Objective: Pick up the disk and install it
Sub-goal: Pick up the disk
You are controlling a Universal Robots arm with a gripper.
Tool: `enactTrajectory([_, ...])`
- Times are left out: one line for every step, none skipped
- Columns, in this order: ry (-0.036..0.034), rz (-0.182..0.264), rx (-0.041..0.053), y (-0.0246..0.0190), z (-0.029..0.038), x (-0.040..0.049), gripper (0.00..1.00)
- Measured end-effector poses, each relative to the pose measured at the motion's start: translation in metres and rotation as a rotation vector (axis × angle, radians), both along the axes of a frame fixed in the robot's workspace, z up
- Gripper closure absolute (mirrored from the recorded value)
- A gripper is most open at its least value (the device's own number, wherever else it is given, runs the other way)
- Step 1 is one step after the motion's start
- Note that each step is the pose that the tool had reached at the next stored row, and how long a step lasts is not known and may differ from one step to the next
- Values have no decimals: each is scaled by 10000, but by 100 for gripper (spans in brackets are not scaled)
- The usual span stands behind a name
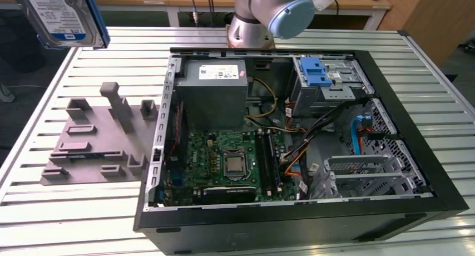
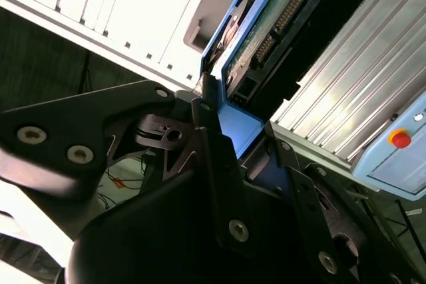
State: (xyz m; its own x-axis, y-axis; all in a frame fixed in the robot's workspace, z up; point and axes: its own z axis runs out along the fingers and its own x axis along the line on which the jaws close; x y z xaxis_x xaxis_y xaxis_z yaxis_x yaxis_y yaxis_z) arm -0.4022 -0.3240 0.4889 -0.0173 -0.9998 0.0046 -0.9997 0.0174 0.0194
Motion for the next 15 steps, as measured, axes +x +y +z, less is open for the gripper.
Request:
enactTrajectory([0,0,0,0,0,4,64])
enactTrajectory([0,0,0,0,0,8,64])
enactTrajectory([0,0,0,0,0,12,64])
enactTrajectory([0,0,0,0,0,16,64])
enactTrajectory([0,0,0,0,0,21,64])
enactTrajectory([0,0,0,0,0,25,64])
enactTrajectory([-1,-1,0,0,-1,29,64])
enactTrajectory([0,0,0,0,0,33,64])
enactTrajectory([0,0,0,0,0,38,64])
enactTrajectory([0,0,0,0,0,42,64])
enactTrajectory([0,0,0,0,0,46,64])
enactTrajectory([0,0,0,0,0,51,64])
enactTrajectory([1,0,0,0,0,55,64])
enactTrajectory([-1,0,0,0,0,59,64])
enactTrajectory([0,0,0,0,0,64,64])
